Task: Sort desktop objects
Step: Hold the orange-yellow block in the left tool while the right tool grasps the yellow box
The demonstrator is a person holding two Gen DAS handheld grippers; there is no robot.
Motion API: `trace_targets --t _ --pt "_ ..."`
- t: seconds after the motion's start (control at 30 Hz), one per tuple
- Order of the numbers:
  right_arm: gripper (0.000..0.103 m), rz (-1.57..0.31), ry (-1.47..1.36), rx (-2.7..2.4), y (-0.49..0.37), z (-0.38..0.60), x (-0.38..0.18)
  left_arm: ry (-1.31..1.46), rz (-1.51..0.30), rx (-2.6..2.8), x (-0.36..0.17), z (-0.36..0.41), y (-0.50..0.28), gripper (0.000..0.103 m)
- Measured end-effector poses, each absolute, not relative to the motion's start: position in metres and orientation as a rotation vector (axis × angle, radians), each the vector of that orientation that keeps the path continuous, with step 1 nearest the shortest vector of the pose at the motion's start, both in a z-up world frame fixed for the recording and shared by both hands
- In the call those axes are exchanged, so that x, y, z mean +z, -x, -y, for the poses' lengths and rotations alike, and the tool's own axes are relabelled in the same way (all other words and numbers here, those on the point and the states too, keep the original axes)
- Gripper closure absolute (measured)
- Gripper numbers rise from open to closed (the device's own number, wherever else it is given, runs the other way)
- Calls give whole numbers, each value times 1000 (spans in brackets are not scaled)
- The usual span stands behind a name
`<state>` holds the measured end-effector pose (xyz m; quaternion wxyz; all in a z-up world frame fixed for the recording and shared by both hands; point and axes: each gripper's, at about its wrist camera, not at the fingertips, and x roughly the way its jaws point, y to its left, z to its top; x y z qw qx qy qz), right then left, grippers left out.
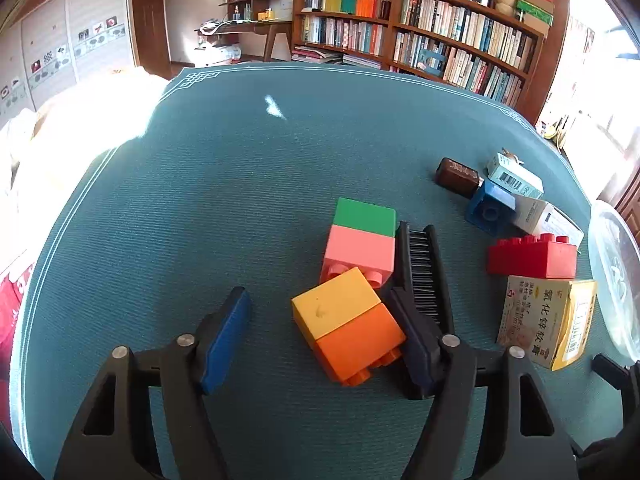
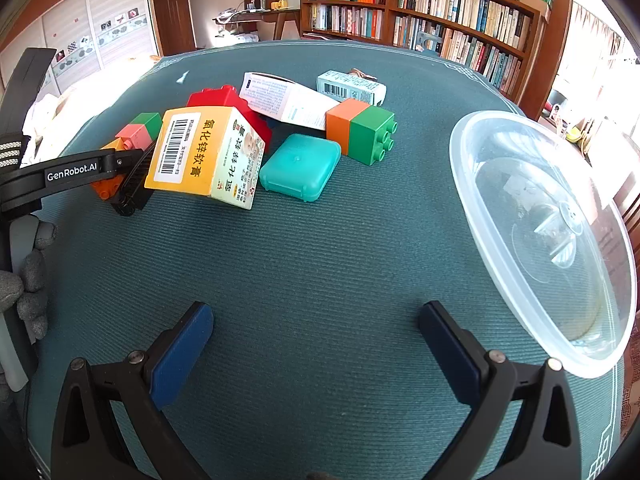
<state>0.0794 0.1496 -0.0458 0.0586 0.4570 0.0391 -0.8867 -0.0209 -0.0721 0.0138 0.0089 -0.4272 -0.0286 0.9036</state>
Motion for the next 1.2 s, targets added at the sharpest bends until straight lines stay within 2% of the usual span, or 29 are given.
trace_targets --t 0.03,0.1,0.27,0.4,0.7,0.9,1.0,1.07,1.2 --pt "0 -117 -1384 -2686 -80 -150 -46 1327 84 2819 14 70 19 45" --pt "0 -106 -1379 -2685 -80 -150 -45 1308 69 2819 13 65 16 54" --pt "1 -50 -1330 -2648 -80 -152 -41 1267 -18 2866 20 59 16 55" --pt "8 23 -1225 -2592 -82 -147 -28 1235 -81 2886 20 52 13 55" --pt "27 97 -1086 -2576 -67 -126 11 1239 -62 2889 18 54 13 55" --pt "28 218 -1137 -2534 -45 -125 4 1231 -95 2906 16 46 9 55" --pt "33 197 -1132 -2552 -37 -117 -2 1244 -71 2901 16 46 10 55" --pt "41 163 -1146 -2562 -34 -112 -9 1252 -48 2898 15 48 11 55" --pt "45 171 -1134 -2562 -37 -116 -13 1261 -24 2895 13 50 11 55"
